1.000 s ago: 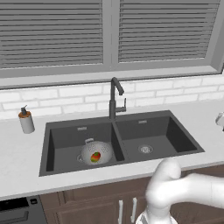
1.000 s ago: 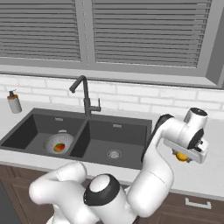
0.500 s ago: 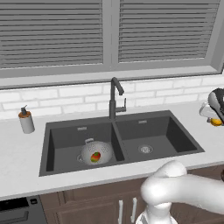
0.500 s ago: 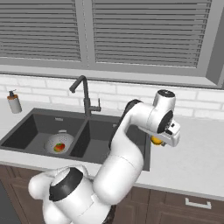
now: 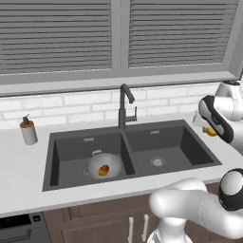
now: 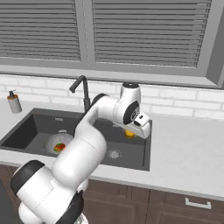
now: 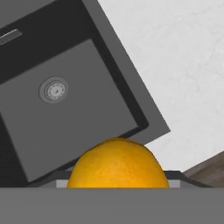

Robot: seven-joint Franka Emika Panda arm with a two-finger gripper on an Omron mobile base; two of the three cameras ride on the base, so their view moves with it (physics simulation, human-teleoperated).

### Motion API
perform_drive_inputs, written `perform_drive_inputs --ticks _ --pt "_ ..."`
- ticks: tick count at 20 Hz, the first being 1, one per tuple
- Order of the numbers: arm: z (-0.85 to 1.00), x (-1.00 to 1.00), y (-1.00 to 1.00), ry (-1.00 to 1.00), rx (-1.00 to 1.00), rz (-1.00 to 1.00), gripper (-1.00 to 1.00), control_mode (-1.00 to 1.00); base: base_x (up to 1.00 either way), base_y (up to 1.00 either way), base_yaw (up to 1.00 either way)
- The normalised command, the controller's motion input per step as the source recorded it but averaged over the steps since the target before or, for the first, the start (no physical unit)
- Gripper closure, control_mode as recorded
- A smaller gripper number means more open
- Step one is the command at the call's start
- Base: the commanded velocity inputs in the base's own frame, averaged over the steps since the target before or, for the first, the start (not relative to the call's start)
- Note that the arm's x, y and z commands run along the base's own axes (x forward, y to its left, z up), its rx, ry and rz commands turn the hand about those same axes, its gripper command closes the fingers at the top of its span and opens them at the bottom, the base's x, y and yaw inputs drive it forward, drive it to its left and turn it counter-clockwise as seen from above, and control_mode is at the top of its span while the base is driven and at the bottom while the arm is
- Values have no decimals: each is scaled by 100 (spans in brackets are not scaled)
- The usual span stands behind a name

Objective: Put the colander in the sink, put the mango, tangerine in the colander, and turn on the sink faucet and pour water over the colander.

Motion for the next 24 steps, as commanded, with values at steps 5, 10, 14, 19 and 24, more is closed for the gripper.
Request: perform_drive_inputs --ticks 5,10,14,19,24 --pt "0 0 100 0 -3 0 100 -100 0 0 0" --pt "0 0 100 0 -1 0 100 -100 0 0 0" --pt "0 0 100 2 0 0 100 -100 0 0 0" --pt "0 5 100 5 0 0 100 -100 0 0 0" --pt "-1 11 100 6 0 0 100 -100 0 0 0"
